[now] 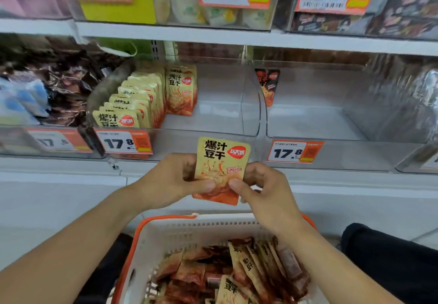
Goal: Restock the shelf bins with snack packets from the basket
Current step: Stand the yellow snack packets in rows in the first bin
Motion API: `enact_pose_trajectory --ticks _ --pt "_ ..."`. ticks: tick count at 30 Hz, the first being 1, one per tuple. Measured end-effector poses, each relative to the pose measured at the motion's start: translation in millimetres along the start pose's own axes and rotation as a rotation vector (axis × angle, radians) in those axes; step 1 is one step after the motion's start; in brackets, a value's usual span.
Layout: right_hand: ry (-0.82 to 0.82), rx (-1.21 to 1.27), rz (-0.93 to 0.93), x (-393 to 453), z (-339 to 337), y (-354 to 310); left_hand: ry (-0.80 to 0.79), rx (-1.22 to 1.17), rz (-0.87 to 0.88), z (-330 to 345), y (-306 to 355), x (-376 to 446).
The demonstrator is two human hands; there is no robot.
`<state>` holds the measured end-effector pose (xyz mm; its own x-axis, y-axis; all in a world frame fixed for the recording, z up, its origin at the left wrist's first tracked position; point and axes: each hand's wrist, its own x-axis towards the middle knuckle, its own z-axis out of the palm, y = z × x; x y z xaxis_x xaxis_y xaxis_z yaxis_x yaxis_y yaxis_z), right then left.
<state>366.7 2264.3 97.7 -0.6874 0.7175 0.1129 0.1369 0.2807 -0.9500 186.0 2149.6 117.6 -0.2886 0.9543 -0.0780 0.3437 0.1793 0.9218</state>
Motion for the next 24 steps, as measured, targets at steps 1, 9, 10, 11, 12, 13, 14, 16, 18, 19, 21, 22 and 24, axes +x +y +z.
enact_pose_trajectory --ticks 1,9,10,11,12,13,14,16,18,19,21,22,24 --pt "0.012 -0.020 -0.043 3 2 -10 0.025 -0.030 0.037 -5 6 -1" --pt "0.092 -0.292 -0.362 59 23 -96 0.612 0.363 0.416 -56 36 -10" --pt "0.118 -0.336 -0.388 69 28 -102 0.707 0.472 0.455 -65 35 -11" --pt "0.130 -0.390 -0.396 80 32 -105 0.778 0.537 0.448 -75 32 -11" --pt "0.133 -0.456 -0.384 93 36 -104 0.825 0.586 0.410 -85 25 -10" --pt "0.130 -0.527 -0.357 105 40 -101 0.845 0.635 0.361 -94 14 -8" --pt "0.118 -0.592 -0.317 119 44 -96 0.845 0.690 0.315 -101 3 -6" --pt "0.076 -0.664 -0.216 149 52 -84 0.802 0.797 0.256 -109 -22 -3" --pt "0.030 -0.672 -0.118 180 60 -75 0.743 0.864 0.218 -112 -40 -1" --pt "0.010 -0.664 -0.065 197 64 -71 0.726 0.882 0.219 -113 -44 0" --pt "-0.024 -0.627 0.040 229 75 -65 0.712 0.913 0.248 -113 -49 1" --pt "-0.039 -0.610 0.078 243 80 -63 0.711 0.920 0.265 -113 -50 2" --pt "-0.057 -0.620 0.114 265 91 -59 0.717 0.921 0.287 -112 -51 3"
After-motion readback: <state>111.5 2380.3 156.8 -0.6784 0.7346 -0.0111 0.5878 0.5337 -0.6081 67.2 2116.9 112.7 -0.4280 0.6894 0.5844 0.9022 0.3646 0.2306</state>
